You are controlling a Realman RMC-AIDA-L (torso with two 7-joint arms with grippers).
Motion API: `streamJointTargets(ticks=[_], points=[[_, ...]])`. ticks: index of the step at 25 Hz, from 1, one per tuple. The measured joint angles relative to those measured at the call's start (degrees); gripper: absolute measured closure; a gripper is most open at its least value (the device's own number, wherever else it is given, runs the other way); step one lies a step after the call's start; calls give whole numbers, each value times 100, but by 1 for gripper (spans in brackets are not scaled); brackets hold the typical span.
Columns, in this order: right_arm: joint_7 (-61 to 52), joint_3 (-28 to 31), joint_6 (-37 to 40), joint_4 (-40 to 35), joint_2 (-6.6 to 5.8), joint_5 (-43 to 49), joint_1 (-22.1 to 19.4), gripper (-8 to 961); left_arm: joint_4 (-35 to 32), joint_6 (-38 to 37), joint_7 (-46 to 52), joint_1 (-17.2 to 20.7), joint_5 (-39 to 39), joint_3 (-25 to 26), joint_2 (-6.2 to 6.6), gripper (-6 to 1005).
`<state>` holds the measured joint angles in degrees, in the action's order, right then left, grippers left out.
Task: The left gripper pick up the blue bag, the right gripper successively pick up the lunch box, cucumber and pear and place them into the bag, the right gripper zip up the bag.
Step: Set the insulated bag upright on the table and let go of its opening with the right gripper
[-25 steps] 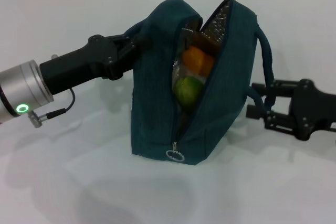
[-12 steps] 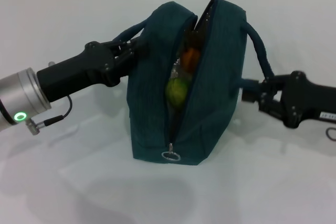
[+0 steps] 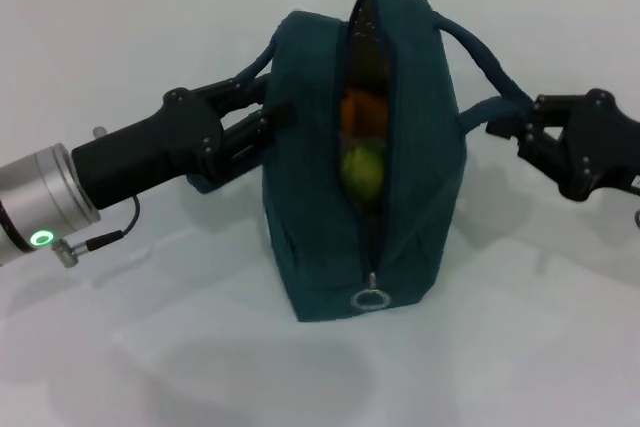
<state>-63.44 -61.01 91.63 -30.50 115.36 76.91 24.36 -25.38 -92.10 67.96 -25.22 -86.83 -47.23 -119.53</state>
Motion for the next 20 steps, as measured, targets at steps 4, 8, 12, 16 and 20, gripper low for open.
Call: streamJointTargets(ticks=[4, 8, 12, 16, 20], points=[[1, 25, -9, 4, -12, -180, -73, 878, 10, -199, -72, 14, -39, -18, 0, 621], [-20, 75, -22, 23, -28, -281, -104, 879, 55, -293, -226, 14, -32, -18, -5, 624], [-15, 26, 24, 73, -20, -246, -110, 880, 160, -258, -253, -74, -45, -18, -8, 623], [-20, 22, 88, 137, -31, -240, -118, 879, 172, -252, -255, -92, -52, -15, -9, 623], [-10, 24, 148, 149, -32, -238, -137, 844, 173, -214, -257, -94, -45, -14, -9, 622]])
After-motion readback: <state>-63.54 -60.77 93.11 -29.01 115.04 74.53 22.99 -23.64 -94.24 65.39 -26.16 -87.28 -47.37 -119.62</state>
